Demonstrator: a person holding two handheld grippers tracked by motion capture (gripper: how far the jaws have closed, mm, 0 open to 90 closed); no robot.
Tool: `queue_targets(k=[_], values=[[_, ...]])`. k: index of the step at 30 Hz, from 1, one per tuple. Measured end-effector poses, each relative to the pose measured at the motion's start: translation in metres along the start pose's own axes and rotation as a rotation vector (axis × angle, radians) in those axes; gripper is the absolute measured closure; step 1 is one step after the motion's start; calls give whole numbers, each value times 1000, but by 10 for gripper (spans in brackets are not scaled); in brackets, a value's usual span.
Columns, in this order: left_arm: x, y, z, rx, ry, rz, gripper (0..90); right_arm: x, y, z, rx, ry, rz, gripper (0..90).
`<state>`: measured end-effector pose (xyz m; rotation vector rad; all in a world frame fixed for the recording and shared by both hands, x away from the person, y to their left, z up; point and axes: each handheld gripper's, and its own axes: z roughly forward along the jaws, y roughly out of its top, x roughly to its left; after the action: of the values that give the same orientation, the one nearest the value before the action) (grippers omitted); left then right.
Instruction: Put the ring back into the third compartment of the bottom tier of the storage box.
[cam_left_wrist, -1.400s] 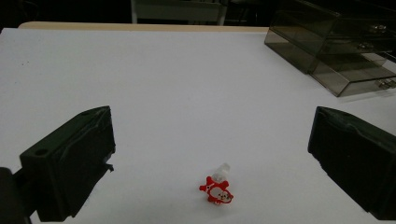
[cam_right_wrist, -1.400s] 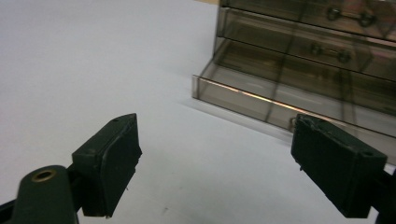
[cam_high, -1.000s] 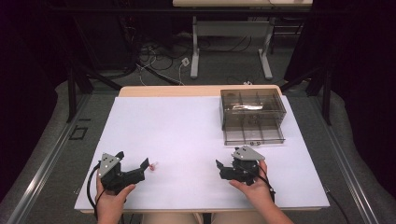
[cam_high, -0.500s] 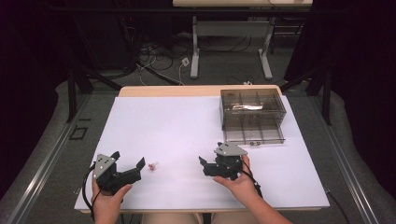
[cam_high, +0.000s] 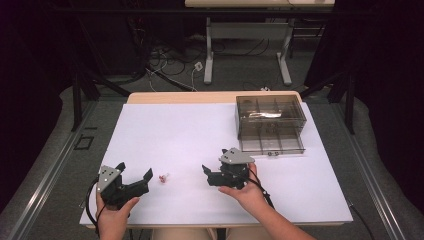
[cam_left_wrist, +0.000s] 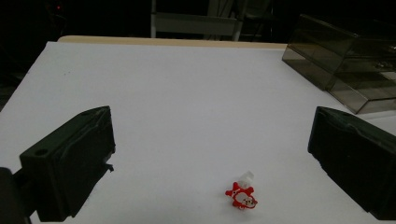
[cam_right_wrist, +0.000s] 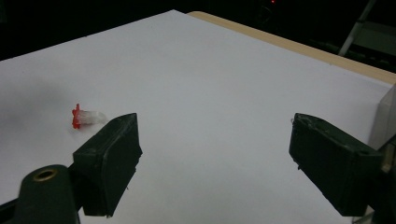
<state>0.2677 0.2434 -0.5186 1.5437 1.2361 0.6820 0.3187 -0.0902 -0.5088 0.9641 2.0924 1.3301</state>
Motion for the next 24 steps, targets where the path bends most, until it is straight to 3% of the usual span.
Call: queue_targets(k=[12, 21, 24], values=[[4, -1, 1, 3, 42, 2, 9, 13, 9, 15, -24, 65, -4, 253], [8, -2, 3, 8, 48, -20, 10, 25, 10, 32, 0, 107, -17, 322], [8, -4, 4, 38, 47, 35, 10, 32, 11, 37, -3, 114, -22, 343]])
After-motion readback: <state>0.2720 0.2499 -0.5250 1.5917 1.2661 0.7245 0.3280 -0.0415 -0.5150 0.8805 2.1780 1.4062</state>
